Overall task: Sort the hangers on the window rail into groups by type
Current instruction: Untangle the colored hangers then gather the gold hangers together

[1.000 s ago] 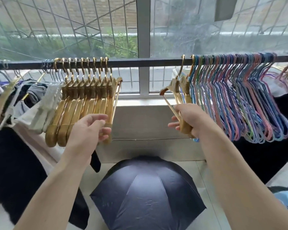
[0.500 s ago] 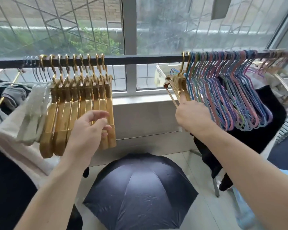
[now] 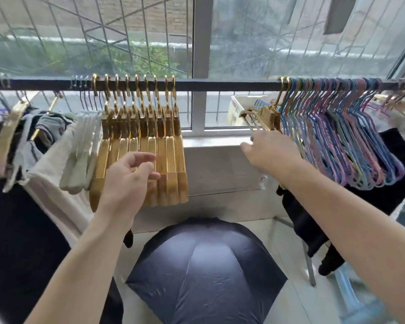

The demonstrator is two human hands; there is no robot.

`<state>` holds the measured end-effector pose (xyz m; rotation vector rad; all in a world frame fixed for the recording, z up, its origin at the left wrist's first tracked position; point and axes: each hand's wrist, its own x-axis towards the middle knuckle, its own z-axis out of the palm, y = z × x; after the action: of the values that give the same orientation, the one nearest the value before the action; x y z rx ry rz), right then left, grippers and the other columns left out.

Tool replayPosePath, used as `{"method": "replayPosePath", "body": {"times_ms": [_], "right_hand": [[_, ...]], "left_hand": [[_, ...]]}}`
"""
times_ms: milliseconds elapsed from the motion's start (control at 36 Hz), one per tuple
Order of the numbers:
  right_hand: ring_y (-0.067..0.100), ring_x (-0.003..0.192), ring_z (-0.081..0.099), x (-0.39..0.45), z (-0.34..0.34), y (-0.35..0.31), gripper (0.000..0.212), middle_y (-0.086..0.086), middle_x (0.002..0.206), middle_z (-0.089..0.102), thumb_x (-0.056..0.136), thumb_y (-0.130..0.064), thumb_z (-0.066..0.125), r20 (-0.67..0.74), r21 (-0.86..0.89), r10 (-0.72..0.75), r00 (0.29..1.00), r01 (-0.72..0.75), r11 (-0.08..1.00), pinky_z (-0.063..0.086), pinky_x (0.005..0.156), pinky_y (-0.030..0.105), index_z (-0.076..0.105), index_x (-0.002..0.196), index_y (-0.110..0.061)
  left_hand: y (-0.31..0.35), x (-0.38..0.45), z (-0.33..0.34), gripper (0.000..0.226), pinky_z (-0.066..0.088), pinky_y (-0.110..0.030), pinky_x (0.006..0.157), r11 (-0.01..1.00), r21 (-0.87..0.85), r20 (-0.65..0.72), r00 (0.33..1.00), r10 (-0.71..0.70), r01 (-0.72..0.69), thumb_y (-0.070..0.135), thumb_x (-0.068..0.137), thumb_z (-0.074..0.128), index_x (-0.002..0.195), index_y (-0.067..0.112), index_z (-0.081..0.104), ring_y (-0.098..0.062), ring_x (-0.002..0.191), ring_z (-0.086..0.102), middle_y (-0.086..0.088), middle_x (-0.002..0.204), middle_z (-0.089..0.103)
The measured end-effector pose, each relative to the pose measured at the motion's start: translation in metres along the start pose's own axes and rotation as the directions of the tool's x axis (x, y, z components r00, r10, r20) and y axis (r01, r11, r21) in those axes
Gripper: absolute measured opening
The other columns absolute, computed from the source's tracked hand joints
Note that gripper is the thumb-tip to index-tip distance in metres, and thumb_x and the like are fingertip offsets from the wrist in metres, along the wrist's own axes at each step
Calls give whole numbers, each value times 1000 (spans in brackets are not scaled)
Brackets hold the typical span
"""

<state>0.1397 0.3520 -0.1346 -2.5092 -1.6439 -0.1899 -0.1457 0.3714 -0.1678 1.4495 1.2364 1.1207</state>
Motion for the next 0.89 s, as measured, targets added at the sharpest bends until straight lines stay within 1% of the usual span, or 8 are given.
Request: {"method": "replayPosePath", "body": {"times_ms": [56, 111, 194, 361, 417, 611, 722, 889], "right_hand": [[30, 101, 62, -3, 9, -25, 43, 12, 116, 68, 103, -45, 47, 158, 240, -69, 985, 30, 970, 52, 87, 38, 66, 111, -8], [24, 112, 63, -4, 21, -50, 48, 5, 130, 65, 102, -48, 50, 276, 435, -153, 949, 19, 900, 50, 99, 38, 63, 130, -12], [18, 104, 68, -5, 48, -79, 61, -3, 141, 55, 99, -57, 51, 413, 627, -208, 887, -110, 771, 54, 99, 41, 46, 148, -21], [23, 100, 74, -8, 78, -102, 51, 5, 133, 62, 99, -46, 62, 560, 818, -272, 783, -472, 328, 59, 95, 44, 54, 139, -15], [23, 96, 76, -9, 77, -105, 45, 7, 124, 69, 98, -39, 66, 555, 830, -286, 781, -493, 263, 60, 93, 43, 57, 134, -12], [21, 98, 73, -21, 71, -106, 37, 4, 115, 71, 93, -33, 74, 532, 838, -260, 806, -459, 294, 57, 83, 30, 58, 123, -18], [21, 92, 67, -30, 56, -105, 20, 5, 106, 67, 97, -28, 63, 480, 849, -202, 854, -394, 351, 59, 89, 37, 63, 114, -17], [17, 71, 50, -55, 35, -87, 22, 5, 82, 59, 98, -27, 51, 220, 895, -4, 975, -200, 400, 40, 61, 33, 63, 103, -9]], "left_hand": [[-2, -4, -5, 18, 61, -38, 88, 1000, 3, -2, 1000, -11, 11, 14, 103, 55, 110, 22, 69, -13, 91, 74, 0, 112, 70], [0, -3, -10, 18, 61, -37, 87, 1000, 19, -12, 1000, -3, 4, 14, 104, 55, 109, 22, 70, -13, 91, 74, 0, 108, 72], [9, 1, -18, 17, 62, -32, 84, 999, 38, -17, 1000, -1, 2, 14, 104, 54, 110, 20, 69, -14, 90, 74, -2, 105, 72], [15, -4, -29, 16, 62, -37, 85, 999, 46, -40, 999, 13, -11, 13, 104, 55, 109, 18, 70, -18, 91, 74, -2, 103, 73], [14, -6, -32, 16, 62, -39, 87, 999, 47, -43, 999, 13, -11, 13, 104, 55, 109, 18, 70, -15, 90, 74, -1, 105, 72], [0, -14, -36, 17, 61, -39, 88, 999, 35, -75, 997, -29, 32, 15, 104, 56, 108, 21, 71, -16, 92, 74, -3, 106, 72], [-6, -17, -33, 17, 61, -40, 90, 998, 23, -71, 996, -50, 52, 15, 104, 55, 109, 21, 71, -15, 92, 74, -3, 106, 72], [-12, -22, -27, 18, 61, -41, 90, 998, 40, -61, 997, -45, 48, 14, 104, 55, 108, 22, 70, -15, 92, 73, -2, 103, 72]]}}
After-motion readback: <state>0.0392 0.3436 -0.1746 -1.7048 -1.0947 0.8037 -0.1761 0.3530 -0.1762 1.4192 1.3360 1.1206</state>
